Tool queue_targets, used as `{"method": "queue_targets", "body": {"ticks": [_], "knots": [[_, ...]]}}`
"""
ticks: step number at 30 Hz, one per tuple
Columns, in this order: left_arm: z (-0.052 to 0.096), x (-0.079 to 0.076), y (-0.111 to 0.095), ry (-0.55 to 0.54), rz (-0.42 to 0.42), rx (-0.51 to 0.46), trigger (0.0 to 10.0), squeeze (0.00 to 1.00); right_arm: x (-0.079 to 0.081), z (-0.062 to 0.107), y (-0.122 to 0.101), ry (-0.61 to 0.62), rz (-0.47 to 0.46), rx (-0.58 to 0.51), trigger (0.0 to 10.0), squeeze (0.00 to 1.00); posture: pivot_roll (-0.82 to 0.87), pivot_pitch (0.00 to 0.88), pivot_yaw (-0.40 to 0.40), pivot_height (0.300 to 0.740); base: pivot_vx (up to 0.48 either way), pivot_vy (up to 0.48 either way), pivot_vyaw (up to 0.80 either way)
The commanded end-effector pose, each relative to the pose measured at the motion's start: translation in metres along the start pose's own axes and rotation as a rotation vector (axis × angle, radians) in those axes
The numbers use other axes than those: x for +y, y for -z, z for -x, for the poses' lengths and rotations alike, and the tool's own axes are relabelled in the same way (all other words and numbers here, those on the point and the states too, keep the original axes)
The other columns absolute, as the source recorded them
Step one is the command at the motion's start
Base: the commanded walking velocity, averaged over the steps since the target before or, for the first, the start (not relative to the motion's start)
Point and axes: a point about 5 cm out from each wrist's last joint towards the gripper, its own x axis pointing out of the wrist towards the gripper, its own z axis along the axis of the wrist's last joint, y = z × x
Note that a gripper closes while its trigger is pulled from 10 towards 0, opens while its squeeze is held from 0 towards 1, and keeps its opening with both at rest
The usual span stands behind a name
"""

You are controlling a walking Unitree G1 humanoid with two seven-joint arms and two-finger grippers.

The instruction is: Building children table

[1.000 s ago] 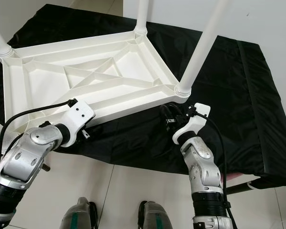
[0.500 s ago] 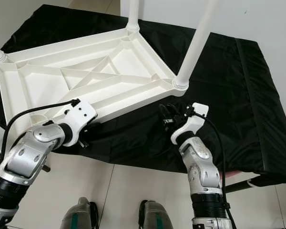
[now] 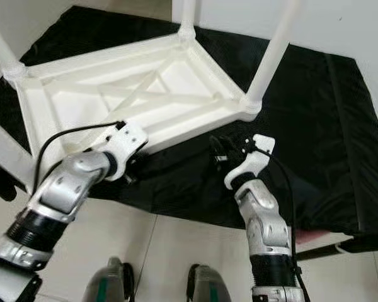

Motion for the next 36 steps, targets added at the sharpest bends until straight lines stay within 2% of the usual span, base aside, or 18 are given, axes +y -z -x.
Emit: {"method": "queue_targets", "body": {"ticks": [1,7,9,10,12,13,14,15,17,22,23,25,26,31,32,33,34,36], "knots": [[-0.007,0.001,-0.026,-0.084,-0.04,-0.1,1.5,0.0,0.003,0.001,0.002,0.003,-0.002,0.011,10.0,0.0,-0.07,0.101,0.0,0.74,0.0,0.0,0.0],[-0.03,0.005,-0.055,-0.143,0.009,-0.136,0.0,0.0,0.006,0.0,0.001,0.008,-0.01,0.001,10.0,0.0,-0.07,0.098,0.007,0.74,0.0,0.0,0.0],[-0.033,0.008,-0.06,-0.162,0.023,-0.144,2.1,0.0,0.007,-0.001,0.001,0.009,-0.012,-0.001,10.0,0.0,-0.07,0.098,0.007,0.74,0.0,0.0,0.0],[-0.036,0.011,-0.066,-0.182,0.036,-0.151,0.0,0.0,0.007,-0.001,0.001,0.009,-0.013,-0.002,10.0,0.0,-0.08,0.098,0.007,0.74,0.0,0.0,0.0],[-0.036,0.011,-0.066,-0.182,0.036,-0.151,0.0,0.0,0.007,-0.001,0.001,0.009,-0.013,-0.002,10.0,0.0,-0.08,0.098,0.007,0.74,0.0,0.0,0.0],[-0.038,0.016,-0.072,-0.204,0.051,-0.158,4.6,0.0,0.009,-0.001,0.001,0.008,-0.016,-0.003,10.0,0.0,-0.08,0.097,0.007,0.74,0.0,0.0,0.0],[-0.04,0.023,-0.079,-0.247,0.057,-0.167,4.2,0.0,0.01,-0.002,0.002,0.007,-0.018,-0.003,10.0,0.0,-0.07,0.095,0.007,0.74,0.0,0.0,0.0],[-0.04,0.029,-0.084,-0.286,0.076,-0.173,7.5,0.0,0.011,-0.002,0.002,0.004,-0.019,-0.004,10.0,0.0,-0.08,0.097,0.006,0.74,0.0,0.0,0.0],[-0.041,0.033,-0.088,-0.312,0.09,-0.178,10.0,0.0,0.013,-0.003,0.002,0.002,-0.021,-0.004,10.0,0.0,-0.08,0.097,0.006,0.74,0.0,0.0,0.0],[-0.043,0.038,-0.099,-0.347,0.07,-0.204,10.0,0.0,0.015,-0.004,0.002,-0.002,-0.023,-0.005,10.0,0.0,-0.07,0.098,0.005,0.74,0.0,0.0,0.0],[-0.045,0.034,-0.101,-0.323,0.067,-0.223,10.0,0.35,0.015,-0.004,0.002,-0.002,-0.022,-0.005,10.0,0.0,-0.07,0.098,0.005,0.74,0.0,0.0,0.0],[-0.045,0.033,-0.101,-0.314,0.071,-0.23,10.0,0.35,0.015,-0.004,0.002,-0.002,-0.022,-0.005,10.0,0.0,-0.07,0.098,0.005,0.74,0.0,0.0,0.0],[-0.046,0.03,-0.101,-0.295,0.068,-0.236,10.0,1.0,0.015,-0.004,0.002,-0.002,-0.019,-0.005,10.0,0.0,-0.07,0.098,0.004,0.74,0.0,0.0,0.0],[-0.046,0.018,-0.102,-0.226,0.037,-0.256,10.0,1.0,0.016,-0.005,0.002,-0.004,-0.017,-0.004,10.0,0.0,-0.06,0.102,0.001,0.74,0.0,0.0,0.0],[-0.047,0.013,-0.1,-0.204,0.019,-0.259,10.0,0.64,0.016,-0.005,0.002,-0.005,-0.017,-0.003,10.0,0.0,-0.05,0.103,0.0,0.74,0.0,0.0,0.0],[-0.047,0.013,-0.1,-0.204,0.019,-0.259,10.0,0.64,0.016,-0.005,0.002,-0.005,-0.017,-0.003,10.0,0.0,-0.05,0.103,0.0,0.74,0.0,0.0,0.0],[-0.048,0.008,-0.098,-0.183,-0.005,-0.26,10.0,0.0,0.017,-0.005,0.003,-0.007,-0.018,-0.001,10.0,0.0,-0.05,0.105,0.0,0.74,0.0,0.0,0.0],[-0.047,0.002,-0.095,-0.15,-0.014,-0.265,10.0,0.0,0.017,-0.005,0.003,-0.01,-0.018,0.0,10.0,0.0,-0.05,0.108,-0.001,0.74,0.0,0.0,0.0]]}}
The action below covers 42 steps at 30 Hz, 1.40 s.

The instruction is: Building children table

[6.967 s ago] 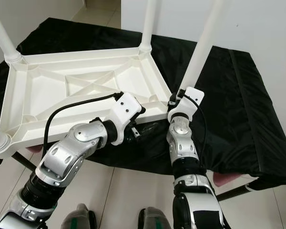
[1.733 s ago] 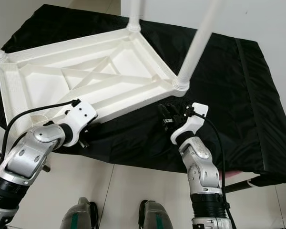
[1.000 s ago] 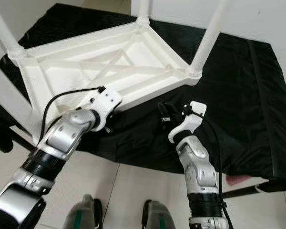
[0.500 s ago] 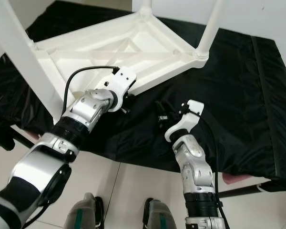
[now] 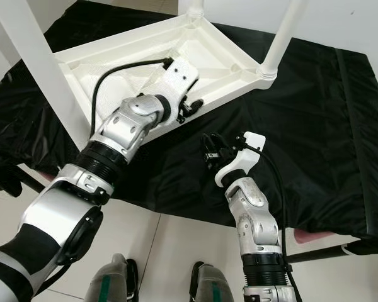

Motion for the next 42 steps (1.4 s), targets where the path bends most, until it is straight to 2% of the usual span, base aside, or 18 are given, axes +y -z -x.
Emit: {"method": "queue_targets", "body": {"ticks": [1,4,7,9,11,13,16,17,20,23,24,25,26,28,32,35,38,42], "knots": [[0.001,0.001,-0.001,-0.1,-0.017,-0.007,10.0,0.0,0.001,0.0,0.001,0.001,-0.002,0.005,10.0,0.0,-0.05,0.108,-0.001,0.74,0.0,0.0,0.0],[0.007,-0.003,-0.003,-0.056,-0.01,-0.042,10.0,0.0,0.001,0.001,0.001,0.001,0.007,0.003,10.0,0.0,-0.05,0.108,-0.004,0.74,0.0,0.0,0.0],[0.026,-0.009,-0.004,0.033,-0.003,-0.115,10.0,0.0,-0.001,0.001,0.0,0.017,0.037,-0.005,10.0,0.0,-0.04,0.106,-0.008,0.74,0.0,0.0,0.0],[0.029,-0.01,-0.003,0.043,-0.001,-0.123,10.0,0.0,-0.002,0.001,0.0,0.02,0.043,-0.006,10.0,0.0,-0.04,0.106,-0.008,0.74,0.0,0.0,0.0],[0.053,-0.012,0.013,0.069,0.027,-0.147,10.0,0.0,-0.005,-0.002,-0.001,0.038,0.051,-0.012,10.0,0.0,-0.03,0.102,-0.017,0.74,0.0,0.0,0.0],[0.059,-0.013,0.017,0.074,0.036,-0.148,10.0,0.0,-0.006,-0.003,-0.001,0.042,0.052,-0.014,10.0,0.0,-0.03,0.102,-0.017,0.74,0.0,0.0,0.0],[0.077,-0.016,0.026,0.103,0.125,-0.155,10.0,0.0,-0.008,-0.005,-0.003,0.047,0.059,-0.017,10.0,0.0,-0.02,0.097,-0.024,0.74,0.0,0.0,0.0],[0.089,-0.019,0.03,0.123,0.169,-0.164,10.0,0.0,-0.01,-0.007,-0.003,0.049,0.062,-0.018,10.0,0.0,0.0,0.091,-0.032,0.74,0.0,0.0,0.0],[0.099,-0.022,0.033,0.143,0.176,-0.168,10.0,0.0,-0.01,-0.009,-0.003,0.045,0.064,-0.016,10.0,0.0,0.0,0.089,-0.035,0.74,0.0,0.0,0.0],[0.127,-0.024,0.042,0.18,0.229,-0.153,10.0,0.0,-0.011,-0.015,-0.004,0.029,0.074,-0.016,10.0,0.0,0.03,0.08,-0.052,0.74,0.0,0.0,0.0],[0.127,-0.024,0.042,0.18,0.229,-0.153,10.0,0.0,-0.011,-0.015,-0.004,0.029,0.074,-0.016,10.0,0.0,0.03,0.08,-0.052,0.74,0.0,0.0,0.0],[0.147,-0.019,0.049,0.188,0.242,-0.134,10.0,0.0,-0.012,-0.019,-0.005,0.02,0.082,-0.018,10.0,0.0,0.05,0.078,-0.059,0.74,0.0,0.0,0.0],[0.153,-0.018,0.05,0.196,0.243,-0.127,10.0,0.0,-0.013,-0.02,-0.005,0.019,0.084,-0.018,10.0,0.0,0.05,0.078,-0.059,0.74,0.0,0.0,0.0],[0.157,-0.018,0.051,0.204,0.24,-0.123,10.0,0.0,-0.013,-0.021,-0.005,0.019,0.085,-0.018,10.0,0.0,0.05,0.077,-0.06,0.74,0.0,0.0,0.0],[0.184,-0.018,0.057,0.281,0.23,-0.081,10.0,0.0,-0.014,-0.029,-0.008,-0.002,0.101,-0.021,10.0,0.0,0.07,0.071,-0.074,0.74,0.0,0.0,0.0],[0.189,-0.017,0.058,0.283,0.229,-0.07,10.0,0.0,-0.014,-0.031,-0.009,-0.008,0.104,-0.023,10.0,0.0,0.07,0.071,-0.074,0.74,0.0,0.0,0.0],[0.209,-0.006,0.081,0.272,0.217,0.032,10.0,0.0,-0.017,-0.035,-0.013,-0.014,0.114,-0.032,10.0,0.0,0.07,0.068,-0.079,0.74,0.0,0.0,0.0],[0.22,0.007,0.092,0.234,0.218,0.087,10.0,0.0,-0.018,-0.036,-0.014,-0.015,0.117,-0.035,10.0,0.0,0.07,0.068,-0.08,0.74,0.0,0.0,0.0]]}}
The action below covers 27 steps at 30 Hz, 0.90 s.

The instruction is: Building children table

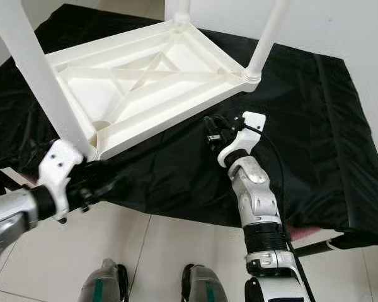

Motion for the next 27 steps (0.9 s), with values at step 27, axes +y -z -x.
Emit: {"method": "queue_targets", "body": {"ticks": [27], "knots": [[0.069,0.135,0.008,-0.548,-0.093,0.177,10.0,0.0,-0.002,0.001,0.004,0.009,-0.001,-0.015,10.0,0.0,0.06,0.081,-0.065,0.74,0.0,0.0,0.0]]}}
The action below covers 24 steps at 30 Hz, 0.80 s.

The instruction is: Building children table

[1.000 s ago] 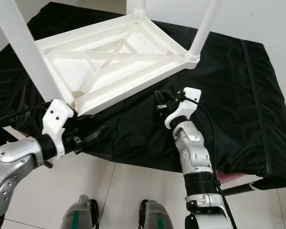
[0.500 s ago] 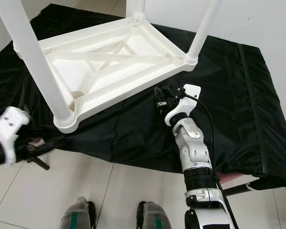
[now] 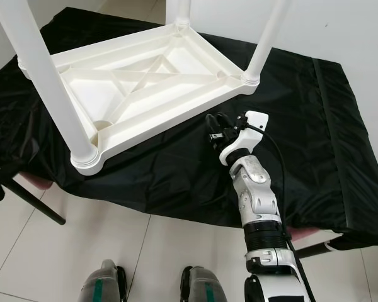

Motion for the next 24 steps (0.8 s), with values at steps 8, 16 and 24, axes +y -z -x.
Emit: {"method": "queue_targets", "body": {"ticks": [8,16,24], "knots": [[-0.025,0.015,-0.031,-0.383,0.074,-0.182,10.0,0.0,0.005,-0.001,0.003,-0.003,-0.013,0.001,10.0,0.0,0.04,0.077,-0.065,0.74,0.0,0.0,0.0],[-0.051,-0.021,-0.064,-0.34,0.145,-0.315,10.0,0.0,0.012,-0.001,0.002,-0.002,-0.027,-0.011,10.0,0.0,0.02,0.071,-0.058,0.74,0.0,0.0,0.0],[-0.069,-0.045,-0.08,-0.274,0.206,-0.361,10.0,0.0,0.013,-0.003,0.001,-0.004,-0.031,-0.016,10.0,0.0,0.01,0.069,-0.058,0.74,0.0,0.0,0.0]]}}
